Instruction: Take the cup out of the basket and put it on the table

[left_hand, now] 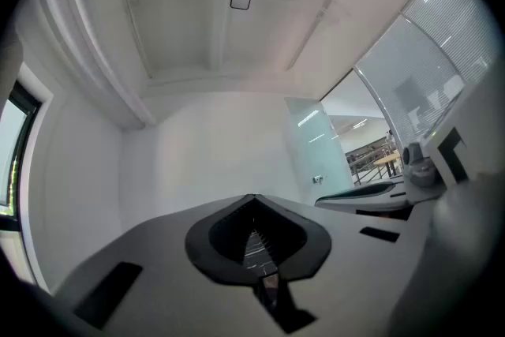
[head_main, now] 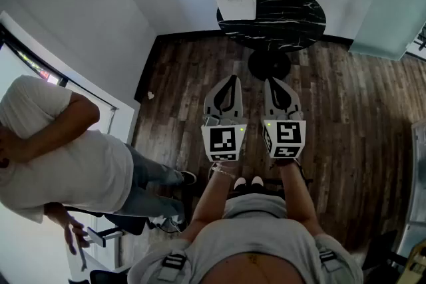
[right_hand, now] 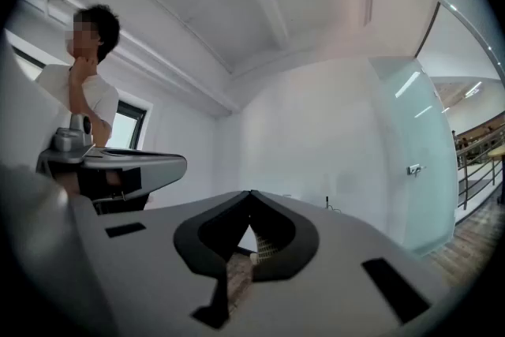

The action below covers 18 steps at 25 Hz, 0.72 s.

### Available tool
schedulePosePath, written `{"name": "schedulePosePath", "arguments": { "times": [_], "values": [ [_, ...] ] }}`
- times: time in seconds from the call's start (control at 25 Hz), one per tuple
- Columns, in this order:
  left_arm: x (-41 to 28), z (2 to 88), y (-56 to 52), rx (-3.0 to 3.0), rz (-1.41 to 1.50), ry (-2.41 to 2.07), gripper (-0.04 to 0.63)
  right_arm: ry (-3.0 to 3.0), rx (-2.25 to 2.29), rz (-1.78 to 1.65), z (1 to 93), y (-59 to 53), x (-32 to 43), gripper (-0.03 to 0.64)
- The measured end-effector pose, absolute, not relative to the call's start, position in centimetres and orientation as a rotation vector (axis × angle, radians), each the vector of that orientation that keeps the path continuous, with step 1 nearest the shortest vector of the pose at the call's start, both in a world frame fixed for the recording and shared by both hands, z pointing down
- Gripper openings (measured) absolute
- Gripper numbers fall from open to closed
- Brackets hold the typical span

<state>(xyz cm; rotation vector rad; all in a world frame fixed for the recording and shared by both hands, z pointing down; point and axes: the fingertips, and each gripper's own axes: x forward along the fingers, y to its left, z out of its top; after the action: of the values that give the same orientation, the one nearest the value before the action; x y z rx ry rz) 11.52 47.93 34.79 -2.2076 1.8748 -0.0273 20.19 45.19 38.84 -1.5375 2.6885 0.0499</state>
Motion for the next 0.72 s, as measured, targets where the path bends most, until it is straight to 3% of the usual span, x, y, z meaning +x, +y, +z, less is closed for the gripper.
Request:
{"name": "schedulePosePath", "arguments": {
  "times": [0.72],
  "values": [
    [13.3, 35.6, 48.6, -2.227, -0.023, 1.888, 0.006, 2.693, -1.494, 0.054, 39.2, 45.9, 21.7, 0.008]
  ]
}}
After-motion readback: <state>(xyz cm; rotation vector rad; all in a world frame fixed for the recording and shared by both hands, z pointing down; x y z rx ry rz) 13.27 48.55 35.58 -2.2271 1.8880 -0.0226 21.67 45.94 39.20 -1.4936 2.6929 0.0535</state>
